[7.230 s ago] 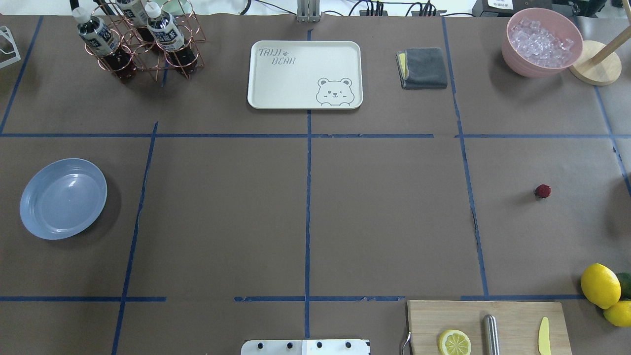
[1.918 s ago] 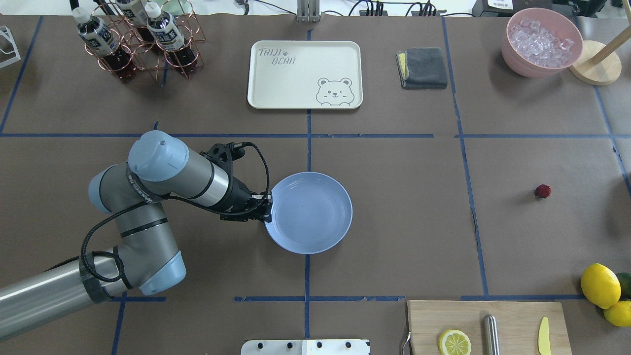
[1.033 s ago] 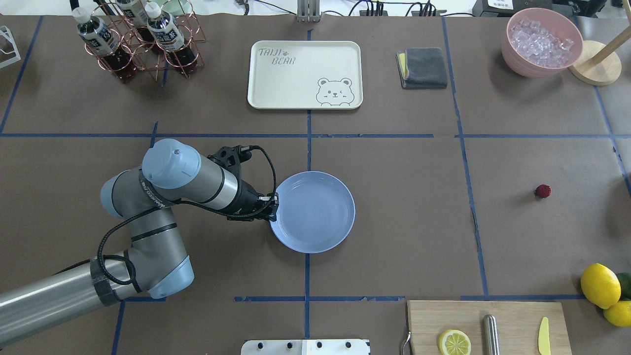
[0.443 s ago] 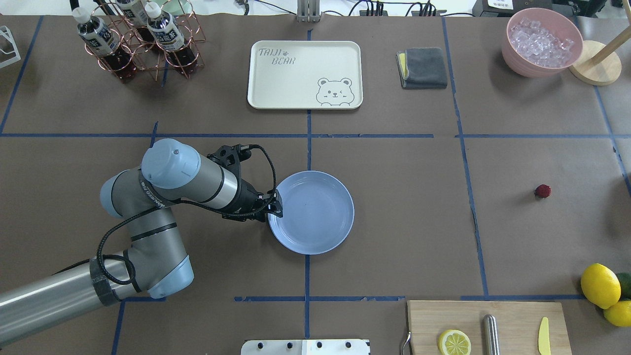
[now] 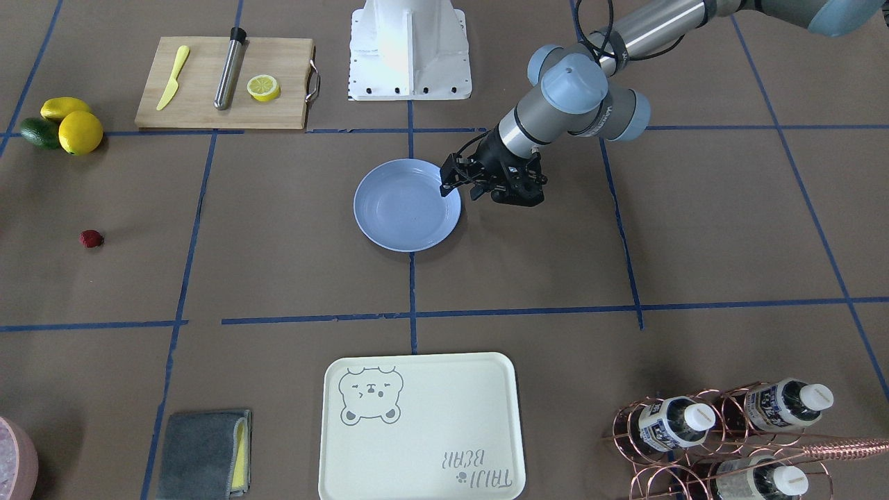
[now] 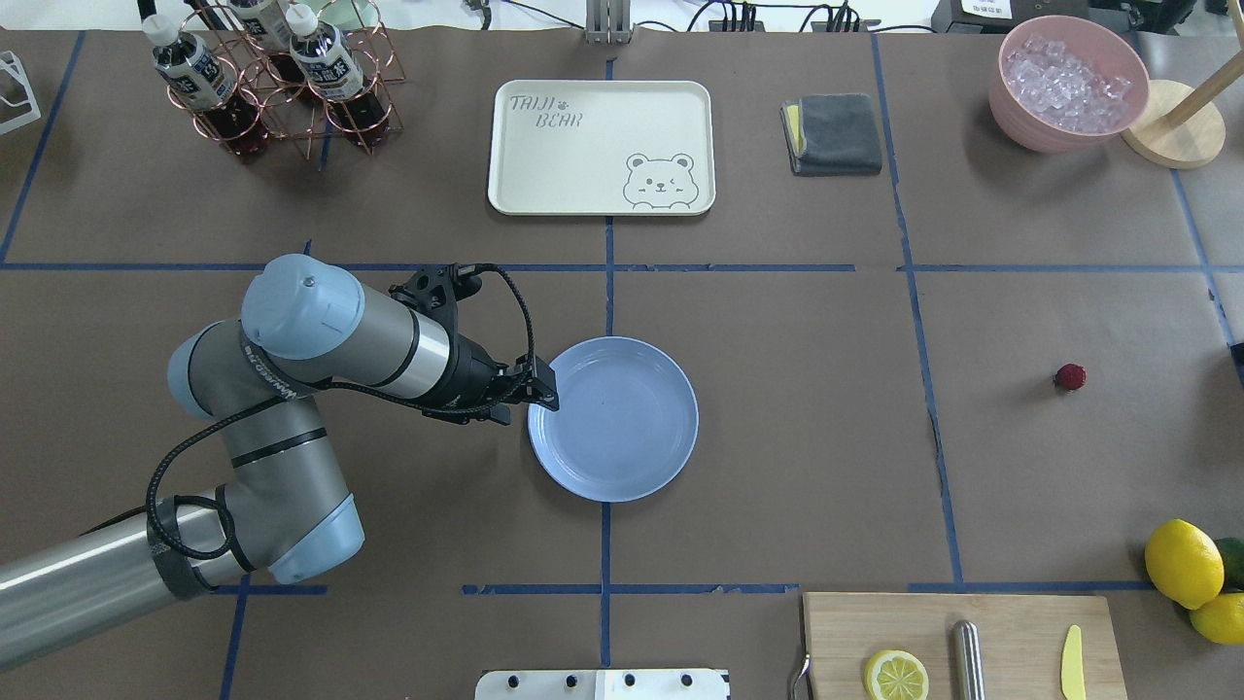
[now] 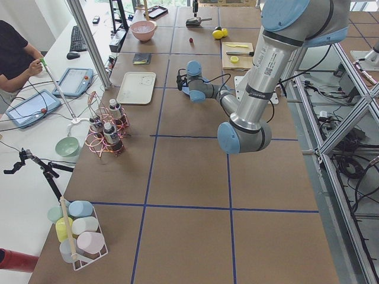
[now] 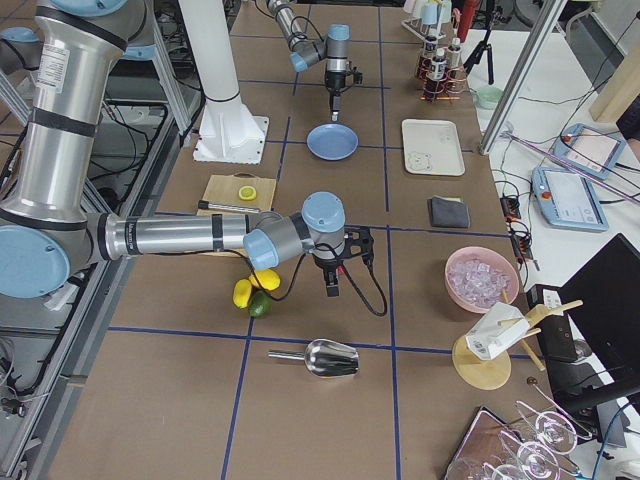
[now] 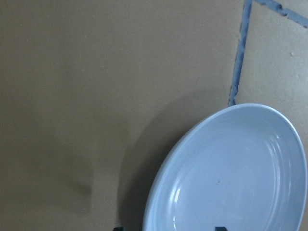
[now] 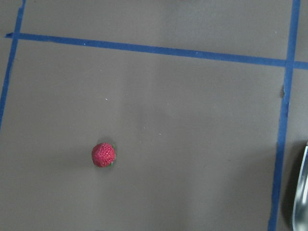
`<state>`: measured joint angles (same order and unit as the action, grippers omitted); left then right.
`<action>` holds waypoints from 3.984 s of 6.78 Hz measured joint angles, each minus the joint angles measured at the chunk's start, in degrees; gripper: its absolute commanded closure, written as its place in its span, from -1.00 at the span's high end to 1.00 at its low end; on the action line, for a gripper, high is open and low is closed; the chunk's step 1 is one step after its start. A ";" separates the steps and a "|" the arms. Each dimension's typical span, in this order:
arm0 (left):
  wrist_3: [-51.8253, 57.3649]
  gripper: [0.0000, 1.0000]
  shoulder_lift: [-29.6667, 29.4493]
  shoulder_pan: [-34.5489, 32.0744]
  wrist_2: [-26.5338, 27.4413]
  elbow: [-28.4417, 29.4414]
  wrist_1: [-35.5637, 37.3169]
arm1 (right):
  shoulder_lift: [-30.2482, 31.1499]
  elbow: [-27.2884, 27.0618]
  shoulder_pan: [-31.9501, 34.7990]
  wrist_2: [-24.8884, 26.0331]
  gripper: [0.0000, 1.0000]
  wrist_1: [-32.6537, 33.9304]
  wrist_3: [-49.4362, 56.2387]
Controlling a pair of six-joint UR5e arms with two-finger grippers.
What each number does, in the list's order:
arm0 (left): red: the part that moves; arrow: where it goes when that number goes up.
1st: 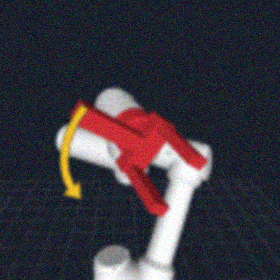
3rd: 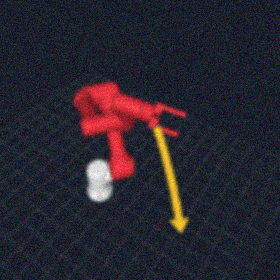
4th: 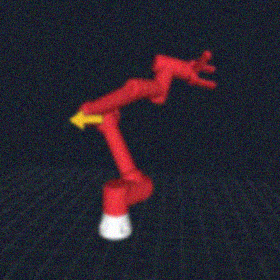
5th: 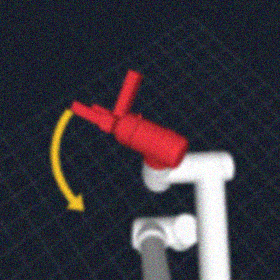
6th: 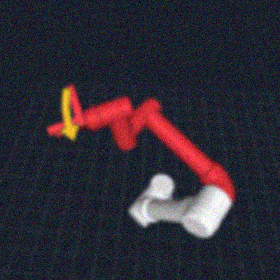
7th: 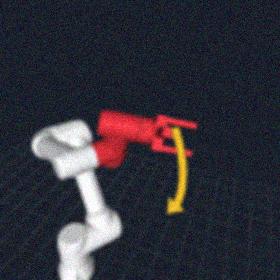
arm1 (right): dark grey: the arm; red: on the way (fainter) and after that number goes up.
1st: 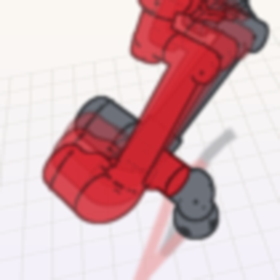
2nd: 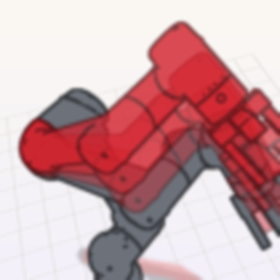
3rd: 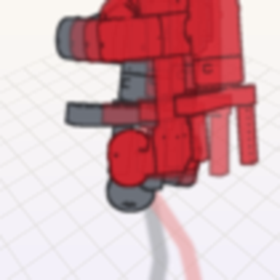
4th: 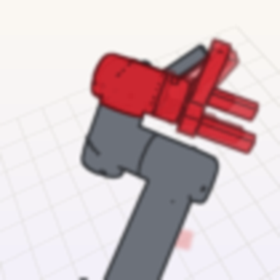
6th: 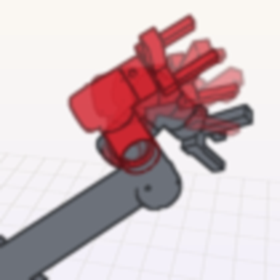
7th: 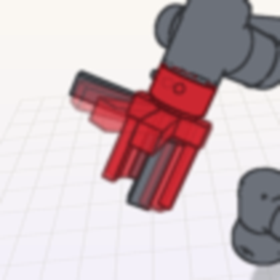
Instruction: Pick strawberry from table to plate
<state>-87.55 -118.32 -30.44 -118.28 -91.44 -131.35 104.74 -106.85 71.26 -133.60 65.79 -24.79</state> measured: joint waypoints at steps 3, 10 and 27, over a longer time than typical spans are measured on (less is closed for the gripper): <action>-0.15 0.46 0.49 -0.14 0.22 -0.94 -0.02 | -2.04 1.75 -15.21 11.23 1.00 -7.75 -17.19; -0.34 0.48 0.54 -0.06 0.36 -1.00 -0.04 | -9.44 14.37 -18.58 12.73 0.71 -17.90 -23.77; 25.21 1.00 21.53 -21.37 -3.76 -12.22 0.21 | -52.94 11.05 -46.27 29.46 -1.00 13.52 -62.01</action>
<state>-62.34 -96.79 -51.81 -122.04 -103.66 -131.14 51.80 -95.80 24.99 -104.13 79.32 -86.80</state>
